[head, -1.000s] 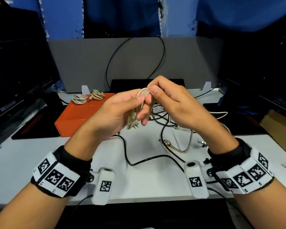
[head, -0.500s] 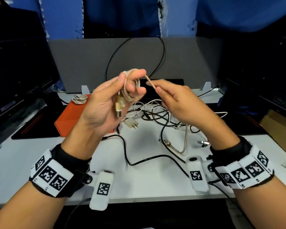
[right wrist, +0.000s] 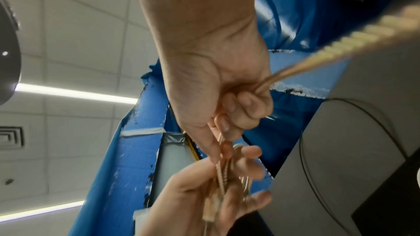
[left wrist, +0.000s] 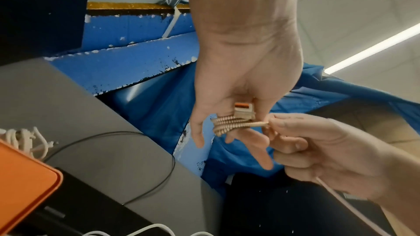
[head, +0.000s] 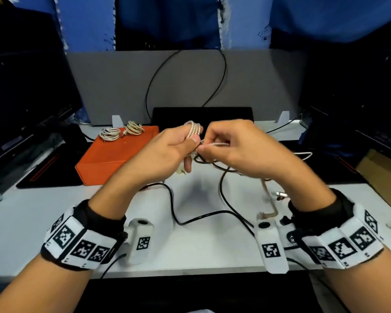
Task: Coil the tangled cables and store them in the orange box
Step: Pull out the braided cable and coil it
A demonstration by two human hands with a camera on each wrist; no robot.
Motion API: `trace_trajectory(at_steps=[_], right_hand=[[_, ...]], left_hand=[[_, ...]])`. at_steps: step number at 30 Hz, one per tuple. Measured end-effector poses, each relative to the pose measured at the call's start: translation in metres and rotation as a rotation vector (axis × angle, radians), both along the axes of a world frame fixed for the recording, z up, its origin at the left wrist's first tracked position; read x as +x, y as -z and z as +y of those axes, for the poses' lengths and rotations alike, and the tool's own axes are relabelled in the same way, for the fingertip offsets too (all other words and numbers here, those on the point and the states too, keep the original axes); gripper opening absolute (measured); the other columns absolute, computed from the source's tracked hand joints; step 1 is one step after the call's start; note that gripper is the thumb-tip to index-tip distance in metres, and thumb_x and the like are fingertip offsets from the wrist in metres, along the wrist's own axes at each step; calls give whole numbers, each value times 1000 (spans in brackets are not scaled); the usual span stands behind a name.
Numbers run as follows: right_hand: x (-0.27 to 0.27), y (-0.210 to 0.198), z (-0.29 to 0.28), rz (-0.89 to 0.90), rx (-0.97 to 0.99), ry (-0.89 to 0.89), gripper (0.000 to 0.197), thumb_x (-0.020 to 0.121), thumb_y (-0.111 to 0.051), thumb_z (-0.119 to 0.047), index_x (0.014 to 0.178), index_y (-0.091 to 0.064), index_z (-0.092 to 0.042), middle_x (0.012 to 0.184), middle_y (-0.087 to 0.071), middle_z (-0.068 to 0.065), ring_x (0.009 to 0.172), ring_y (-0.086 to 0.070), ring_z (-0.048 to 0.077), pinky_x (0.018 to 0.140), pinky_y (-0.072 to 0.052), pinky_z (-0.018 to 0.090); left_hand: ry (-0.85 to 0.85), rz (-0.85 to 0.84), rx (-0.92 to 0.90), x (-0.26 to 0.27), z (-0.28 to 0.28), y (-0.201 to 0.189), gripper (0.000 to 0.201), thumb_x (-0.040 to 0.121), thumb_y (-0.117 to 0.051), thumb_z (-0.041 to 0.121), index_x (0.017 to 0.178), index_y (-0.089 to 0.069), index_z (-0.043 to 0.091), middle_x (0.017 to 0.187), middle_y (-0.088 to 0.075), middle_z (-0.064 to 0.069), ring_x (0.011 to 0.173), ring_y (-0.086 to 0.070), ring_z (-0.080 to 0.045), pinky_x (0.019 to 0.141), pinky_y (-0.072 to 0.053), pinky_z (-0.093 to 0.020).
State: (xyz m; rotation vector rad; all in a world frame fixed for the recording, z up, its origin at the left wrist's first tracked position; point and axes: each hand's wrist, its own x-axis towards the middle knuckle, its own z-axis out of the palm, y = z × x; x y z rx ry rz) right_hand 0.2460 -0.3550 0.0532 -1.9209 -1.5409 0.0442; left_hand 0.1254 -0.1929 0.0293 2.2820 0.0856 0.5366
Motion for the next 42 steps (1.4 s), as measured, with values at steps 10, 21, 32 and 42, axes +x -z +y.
trace_trajectory(at_steps=[10,21,32,42], right_hand=[[11,5,6,-23,196,-83,29,106,-48,-35,124,-70,-28,101,-64,-4,97,-62,9,89,-50,31],[9,7,8,68,300,-115,24,109,-49,-29,106,-72,-24,99,-72,-11,99,-69,12,86,-54,38],[1,25,20,-36,-199,-53,30,110,-44,-34,139,-51,-28,75,-57,-11,67,-58,6,64,-42,26],[2,-3,-3,59,74,-50,13,94,-74,-29,85,-67,-24,62,-58,-14,56,-49,2,56,-39,18]], left_hand=[[354,0,-375,-13,3,-11,28,107,-44,23,96,-65,6,57,-46,-7,52,-45,-16,59,-47,-24],[475,-77,-798,-9,-9,-5,27,103,-38,18,92,-60,7,56,-61,1,68,-71,-21,82,-58,-34],[63,-347,-524,2,-10,-7,33,108,-41,25,127,-65,10,121,-74,0,110,-71,-16,103,-51,-34],[125,11,-57,-6,0,-6,42,110,-41,28,83,-55,0,63,-64,-4,57,-55,-16,62,-46,-25]])
